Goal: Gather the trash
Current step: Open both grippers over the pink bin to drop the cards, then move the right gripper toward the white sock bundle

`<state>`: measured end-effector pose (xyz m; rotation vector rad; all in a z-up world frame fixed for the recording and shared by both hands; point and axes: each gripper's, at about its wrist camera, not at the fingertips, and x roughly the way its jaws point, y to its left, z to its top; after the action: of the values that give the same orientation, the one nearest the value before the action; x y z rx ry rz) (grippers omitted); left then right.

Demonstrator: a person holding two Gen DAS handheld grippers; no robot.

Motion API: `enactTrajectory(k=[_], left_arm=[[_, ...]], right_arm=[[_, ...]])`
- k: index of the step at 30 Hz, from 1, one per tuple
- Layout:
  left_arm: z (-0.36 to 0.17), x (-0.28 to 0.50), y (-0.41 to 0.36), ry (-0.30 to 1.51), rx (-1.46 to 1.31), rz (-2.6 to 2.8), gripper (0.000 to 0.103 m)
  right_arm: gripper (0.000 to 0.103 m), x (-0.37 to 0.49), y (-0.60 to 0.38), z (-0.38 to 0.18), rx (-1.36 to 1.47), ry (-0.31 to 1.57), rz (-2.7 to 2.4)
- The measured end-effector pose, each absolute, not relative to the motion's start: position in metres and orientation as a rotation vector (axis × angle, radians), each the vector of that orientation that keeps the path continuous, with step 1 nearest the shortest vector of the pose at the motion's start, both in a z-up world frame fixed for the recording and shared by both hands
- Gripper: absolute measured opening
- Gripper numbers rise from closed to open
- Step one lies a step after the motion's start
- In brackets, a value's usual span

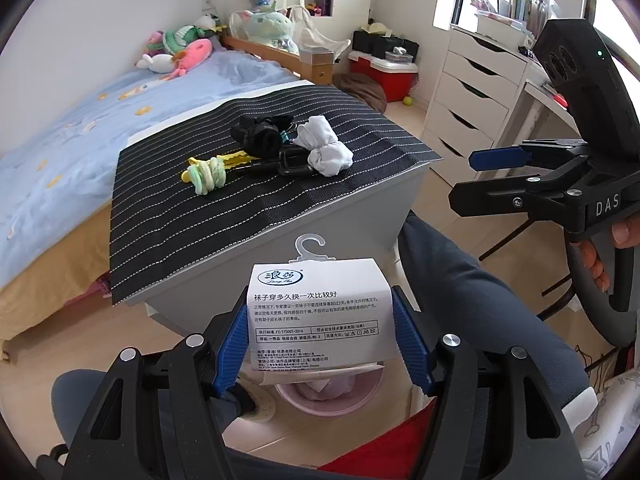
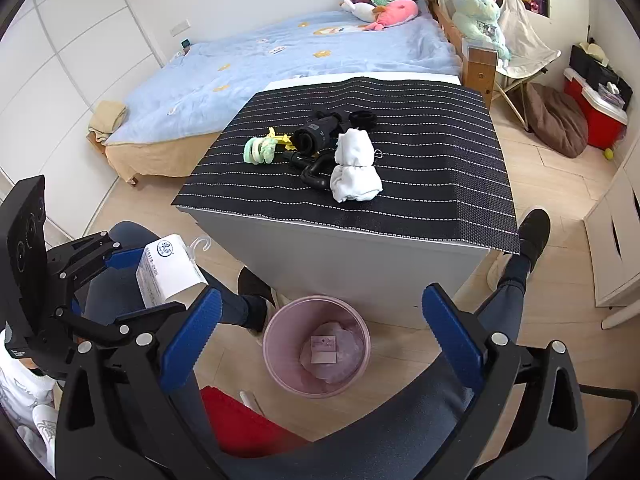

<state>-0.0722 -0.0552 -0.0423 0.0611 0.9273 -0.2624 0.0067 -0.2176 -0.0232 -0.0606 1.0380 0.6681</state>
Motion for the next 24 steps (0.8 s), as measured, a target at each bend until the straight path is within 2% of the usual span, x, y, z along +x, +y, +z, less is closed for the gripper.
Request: enactTrajectory(k=[1, 2, 3, 7, 24], left_arm=[[-0.042, -0.072, -0.056, 0.929, 0.058, -0.264, 0.071], [-0.042, -0.072, -0.055, 0.926, 0.053, -0.265, 0.084], [-0.042, -0.072, -0.055, 0.917, 0.046, -0.265, 0.088], [-0.043, -0.07, -0.052, 0.915, 0.026, -0.244, 0.095], [-0.039, -0.067, -0.037, 0.889, -0.016, -0.177, 0.095]], right_arm=[[0.099, 0.007, -0.218, -0.023, -0.059, 1.038, 0.667], [0.099, 0.007, -0.218, -0.023, -0.057, 1.038, 0.666], [0.099, 0.007, -0.219, -0.023, -0.055, 1.038, 0.666], [0.099, 0.006, -0.22, -0.024, -0.053, 1.039, 0.665], [0.1, 0.004, -0.216, -0.028, -0.055, 1.046, 0.673]])
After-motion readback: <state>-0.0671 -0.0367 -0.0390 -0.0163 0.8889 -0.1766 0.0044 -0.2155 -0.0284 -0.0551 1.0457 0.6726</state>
